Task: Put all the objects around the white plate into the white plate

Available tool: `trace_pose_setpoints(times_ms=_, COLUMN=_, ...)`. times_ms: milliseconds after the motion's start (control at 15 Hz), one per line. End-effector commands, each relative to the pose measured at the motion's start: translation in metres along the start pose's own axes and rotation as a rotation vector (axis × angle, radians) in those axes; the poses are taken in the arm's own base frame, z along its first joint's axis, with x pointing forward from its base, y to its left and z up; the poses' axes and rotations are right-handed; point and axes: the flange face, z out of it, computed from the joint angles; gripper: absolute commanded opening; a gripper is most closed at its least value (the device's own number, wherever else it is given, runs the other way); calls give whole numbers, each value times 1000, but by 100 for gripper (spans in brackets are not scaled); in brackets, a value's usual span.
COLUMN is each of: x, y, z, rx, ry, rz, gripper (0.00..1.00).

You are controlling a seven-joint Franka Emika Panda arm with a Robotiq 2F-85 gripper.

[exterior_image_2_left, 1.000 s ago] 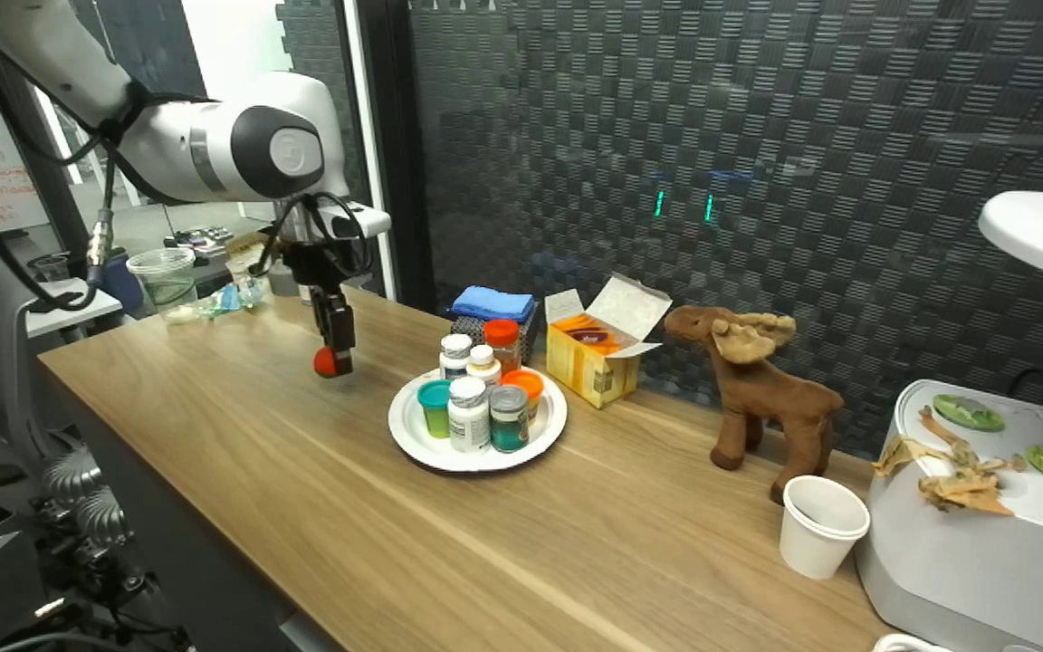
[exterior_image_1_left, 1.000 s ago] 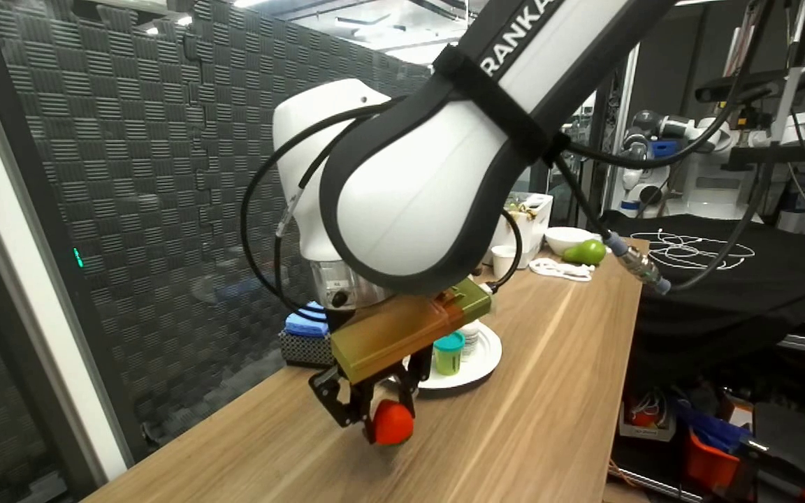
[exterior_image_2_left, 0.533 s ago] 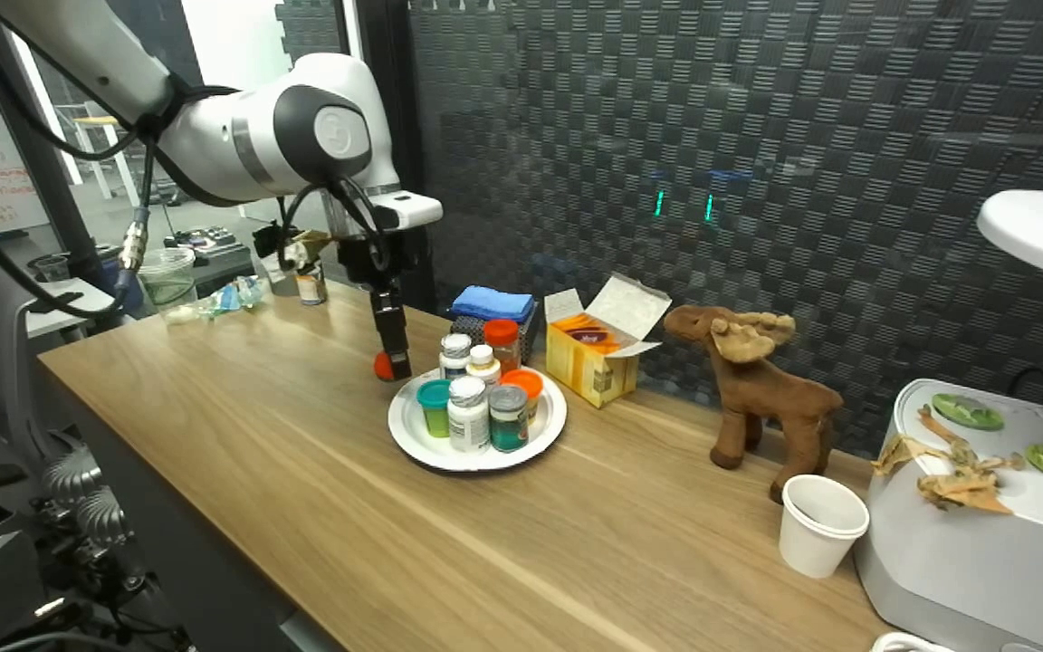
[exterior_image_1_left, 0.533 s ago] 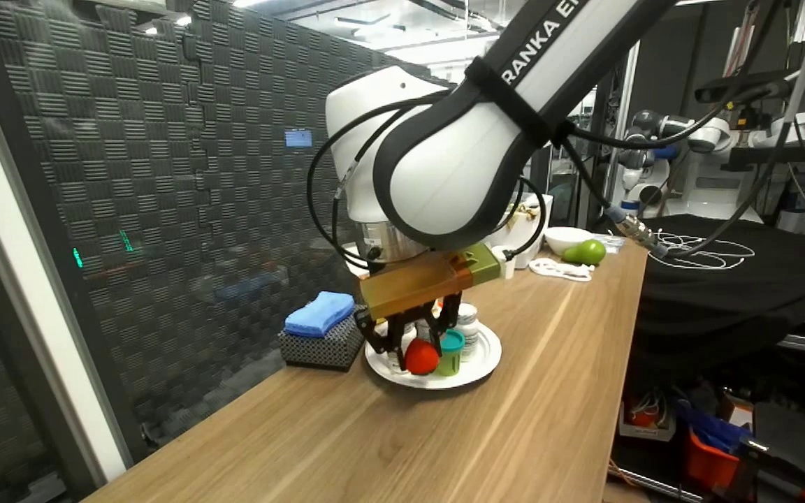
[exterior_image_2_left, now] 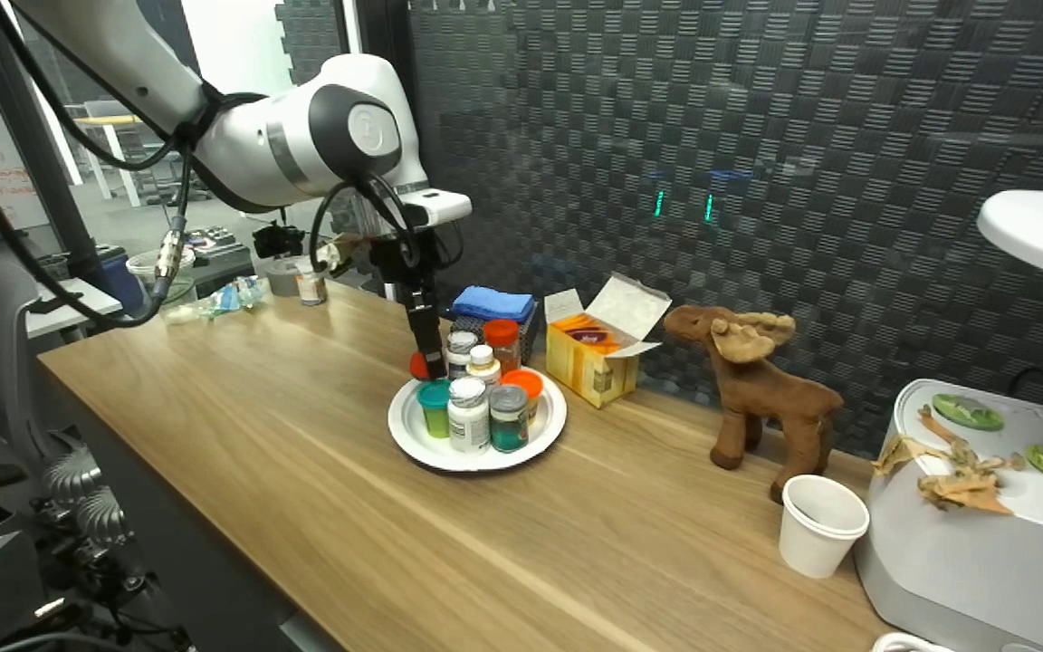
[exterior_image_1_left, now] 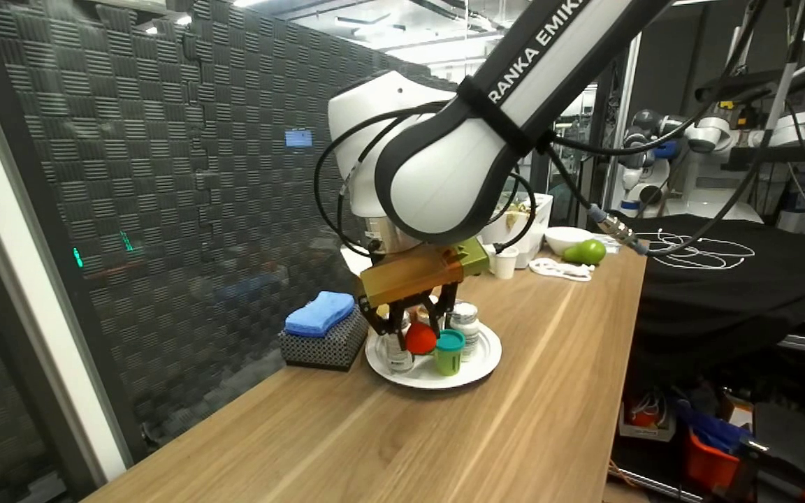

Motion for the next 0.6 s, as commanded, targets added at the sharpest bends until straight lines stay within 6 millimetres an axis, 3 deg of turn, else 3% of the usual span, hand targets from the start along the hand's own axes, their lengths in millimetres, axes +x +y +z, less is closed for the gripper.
trace_pose_setpoints(times_ms=0, x=5, y=-10, z=-7, rx=-14, ry=30, rz=2, gripper=78)
trace_pose_setpoints(times_ms=267, x=1, y=-10, z=-12, rx=-13, ry=63, rz=3, gripper=100)
trace_pose_setpoints(times_ms=533, x=-12, y=-7, z=-24, rx=-20, ry=63, rz=-15, gripper=100)
